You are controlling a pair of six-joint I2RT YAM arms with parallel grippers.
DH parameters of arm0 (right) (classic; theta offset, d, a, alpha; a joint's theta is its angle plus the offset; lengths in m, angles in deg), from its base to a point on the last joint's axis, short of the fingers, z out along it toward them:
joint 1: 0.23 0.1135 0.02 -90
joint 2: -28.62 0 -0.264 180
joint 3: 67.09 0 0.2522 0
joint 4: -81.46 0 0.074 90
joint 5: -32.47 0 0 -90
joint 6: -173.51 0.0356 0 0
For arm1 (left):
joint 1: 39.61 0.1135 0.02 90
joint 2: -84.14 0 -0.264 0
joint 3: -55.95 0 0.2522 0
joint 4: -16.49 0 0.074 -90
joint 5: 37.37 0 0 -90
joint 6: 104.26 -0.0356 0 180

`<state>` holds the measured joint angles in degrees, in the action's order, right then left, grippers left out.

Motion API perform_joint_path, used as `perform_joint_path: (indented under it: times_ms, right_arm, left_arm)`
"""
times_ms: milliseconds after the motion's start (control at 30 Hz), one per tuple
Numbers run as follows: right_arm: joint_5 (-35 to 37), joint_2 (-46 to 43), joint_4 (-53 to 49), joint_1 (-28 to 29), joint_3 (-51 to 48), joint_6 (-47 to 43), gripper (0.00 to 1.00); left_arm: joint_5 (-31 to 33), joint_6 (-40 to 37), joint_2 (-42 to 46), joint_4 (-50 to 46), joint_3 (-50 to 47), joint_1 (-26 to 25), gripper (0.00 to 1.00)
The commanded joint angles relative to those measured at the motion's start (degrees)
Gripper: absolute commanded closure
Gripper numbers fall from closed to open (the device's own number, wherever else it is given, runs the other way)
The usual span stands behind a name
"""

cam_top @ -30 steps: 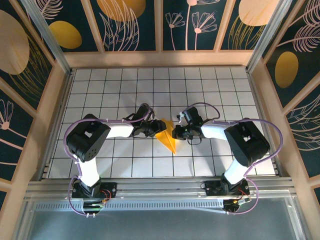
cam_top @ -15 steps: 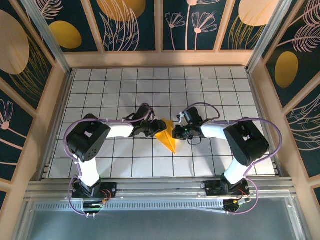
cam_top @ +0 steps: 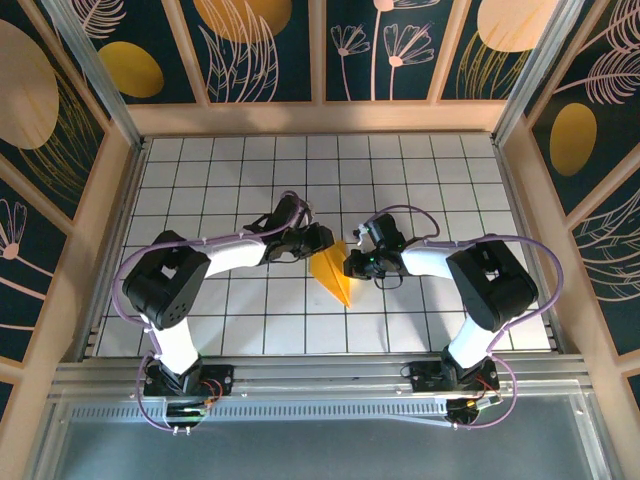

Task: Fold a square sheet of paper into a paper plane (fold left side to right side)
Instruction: Fourth fold the wing at the center of the table.

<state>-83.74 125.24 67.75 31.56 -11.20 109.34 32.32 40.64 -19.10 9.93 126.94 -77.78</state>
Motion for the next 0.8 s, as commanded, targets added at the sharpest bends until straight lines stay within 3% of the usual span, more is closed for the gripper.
perform_joint_path:
  times_ms: [0,267,767]
  right_arm:
    - [4.4,3.2,-5.3,-0.1,-0.8,-0.6,1.00]
    - [4.6,3.4,-6.0,-0.2,-0.3,-0.9,1.00]
    - [4.4,2.9,-6.9,-0.1,-0.2,-1.4,1.00]
  left_arm:
    - [-4.4,-1.5,-1.7,1.7,0.5,-0.1,0.86]
    - [-6.6,-4.0,-6.7,1.7,2.8,-0.1,0.98]
    - [-2.5,-4.2,-11.3,-0.6,1.5,-0.1,1.00]
